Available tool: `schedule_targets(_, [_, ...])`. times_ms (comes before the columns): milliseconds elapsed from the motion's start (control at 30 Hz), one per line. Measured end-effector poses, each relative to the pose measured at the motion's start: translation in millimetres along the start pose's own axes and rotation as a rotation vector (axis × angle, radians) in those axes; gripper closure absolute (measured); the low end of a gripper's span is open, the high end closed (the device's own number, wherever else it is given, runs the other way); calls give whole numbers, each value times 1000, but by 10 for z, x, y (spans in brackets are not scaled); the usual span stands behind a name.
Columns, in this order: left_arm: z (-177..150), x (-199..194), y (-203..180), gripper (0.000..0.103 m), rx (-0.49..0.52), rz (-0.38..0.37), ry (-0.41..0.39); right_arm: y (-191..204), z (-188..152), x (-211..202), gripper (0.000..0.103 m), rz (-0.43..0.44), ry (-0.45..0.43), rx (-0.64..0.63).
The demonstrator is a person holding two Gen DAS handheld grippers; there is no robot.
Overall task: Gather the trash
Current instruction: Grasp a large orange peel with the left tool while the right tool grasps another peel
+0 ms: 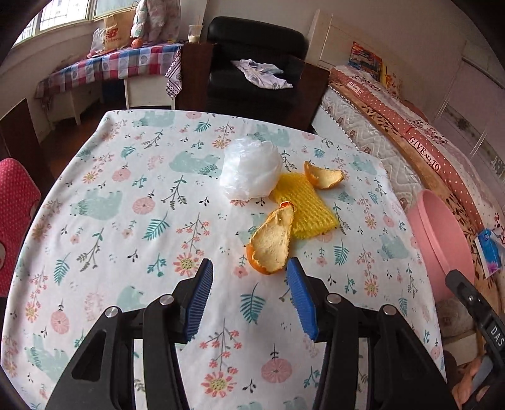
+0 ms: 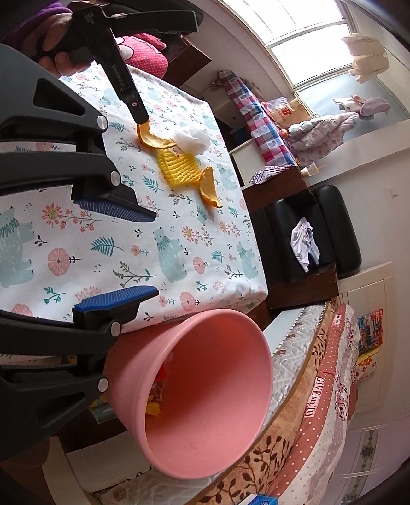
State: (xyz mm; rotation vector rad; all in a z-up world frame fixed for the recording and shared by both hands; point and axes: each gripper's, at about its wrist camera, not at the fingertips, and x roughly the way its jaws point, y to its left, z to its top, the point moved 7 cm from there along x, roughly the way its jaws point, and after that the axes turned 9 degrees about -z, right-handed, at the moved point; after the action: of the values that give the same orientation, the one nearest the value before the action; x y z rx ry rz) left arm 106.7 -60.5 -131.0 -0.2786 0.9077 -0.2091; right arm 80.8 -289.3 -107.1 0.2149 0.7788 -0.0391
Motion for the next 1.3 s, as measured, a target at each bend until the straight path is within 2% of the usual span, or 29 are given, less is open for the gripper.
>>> schedule_targets(100, [6, 139, 19, 72, -15, 2, 25, 28, 9, 52, 60, 4, 9, -2])
schedule_targets(167, [-1, 208, 45, 86, -37, -9, 39, 70, 19, 100, 60, 11, 19, -9])
schedule_targets(267, [8, 248, 98, 97, -45, -12, 37, 149, 40, 166, 60, 24, 31, -20])
schedule_targets(433, [72, 186, 168, 100, -29, -13, 16, 339, 108, 317, 60, 58, 50, -41])
schedule_targets(700, [164, 32, 295, 100, 13, 7, -33, 718, 429, 696, 60, 118, 53, -62])
schedule_targets(967, [198, 33, 405, 100, 10, -9, -36, 972, 644, 1186, 60, 102, 91, -58])
schedule_targets(1200, [205, 61, 448, 100, 7, -18, -32, 1069, 651, 1457, 61, 66, 132, -62])
schedule_targets(1267, [201, 60, 454, 100, 4, -19, -31, 1092, 641, 1502, 66, 61, 142, -62])
schedule_targets(1300, [200, 59, 461, 100, 3, -19, -32, 1087, 634, 1523, 74, 59, 149, -61])
